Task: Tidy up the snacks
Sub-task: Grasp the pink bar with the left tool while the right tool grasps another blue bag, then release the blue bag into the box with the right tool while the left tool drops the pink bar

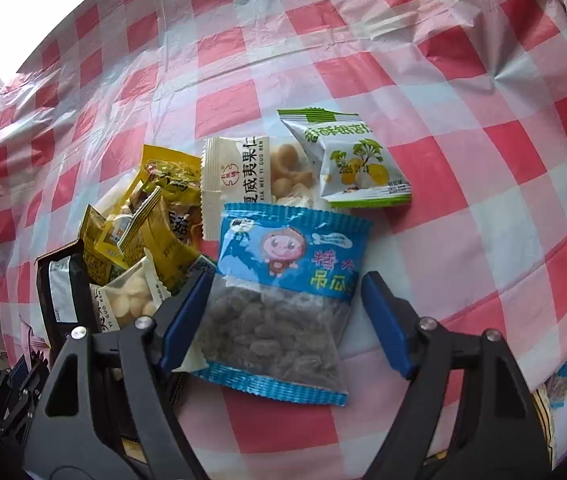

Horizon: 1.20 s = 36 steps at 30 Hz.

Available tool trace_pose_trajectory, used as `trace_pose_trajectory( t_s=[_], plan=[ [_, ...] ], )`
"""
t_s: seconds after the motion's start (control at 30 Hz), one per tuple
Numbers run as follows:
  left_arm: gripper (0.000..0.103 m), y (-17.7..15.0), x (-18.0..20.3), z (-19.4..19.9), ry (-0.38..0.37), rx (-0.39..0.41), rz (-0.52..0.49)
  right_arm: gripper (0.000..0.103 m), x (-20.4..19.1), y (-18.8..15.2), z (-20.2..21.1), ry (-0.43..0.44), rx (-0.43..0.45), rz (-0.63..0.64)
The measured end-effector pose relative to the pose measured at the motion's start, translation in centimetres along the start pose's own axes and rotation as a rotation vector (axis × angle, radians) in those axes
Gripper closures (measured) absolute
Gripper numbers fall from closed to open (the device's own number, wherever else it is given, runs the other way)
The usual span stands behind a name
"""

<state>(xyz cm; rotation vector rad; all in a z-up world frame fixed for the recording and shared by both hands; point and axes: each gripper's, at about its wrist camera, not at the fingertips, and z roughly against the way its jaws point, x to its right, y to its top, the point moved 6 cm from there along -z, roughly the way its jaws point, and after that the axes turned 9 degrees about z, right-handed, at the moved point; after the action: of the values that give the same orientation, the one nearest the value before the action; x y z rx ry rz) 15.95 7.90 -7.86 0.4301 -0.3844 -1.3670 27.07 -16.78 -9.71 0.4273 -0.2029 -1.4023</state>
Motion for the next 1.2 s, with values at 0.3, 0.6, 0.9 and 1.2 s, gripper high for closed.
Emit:
trace_pose_trajectory(
  t_s=[0.3, 0.6, 0.9, 1.2],
  plan=[
    [0.08, 0.8, -0.1, 1.7, 0.017, 0.024, 0.031, 0.045, 1.3, -1.3, 1.5, 0.068, 0.014, -0.032],
    [0.081, 2.0, 1.1, 4.0, 0.036, 0.067, 0.052, 0.046, 4.1, -2.0, 5.2, 0.109, 0.095, -0.083],
    [0.081, 3.9, 6.6, 6.6, -0.03, 0.118, -0.013, 0.046, 7.6, -3.9, 9.5, 0.126, 0.172, -0.123],
    [0.081, 2.7, 20.6, 8.7, -0.299, 0.084, -0.193, 0.046, 15.0, -7.5, 13.7, 0.102, 0.218, -0.207]
  ],
)
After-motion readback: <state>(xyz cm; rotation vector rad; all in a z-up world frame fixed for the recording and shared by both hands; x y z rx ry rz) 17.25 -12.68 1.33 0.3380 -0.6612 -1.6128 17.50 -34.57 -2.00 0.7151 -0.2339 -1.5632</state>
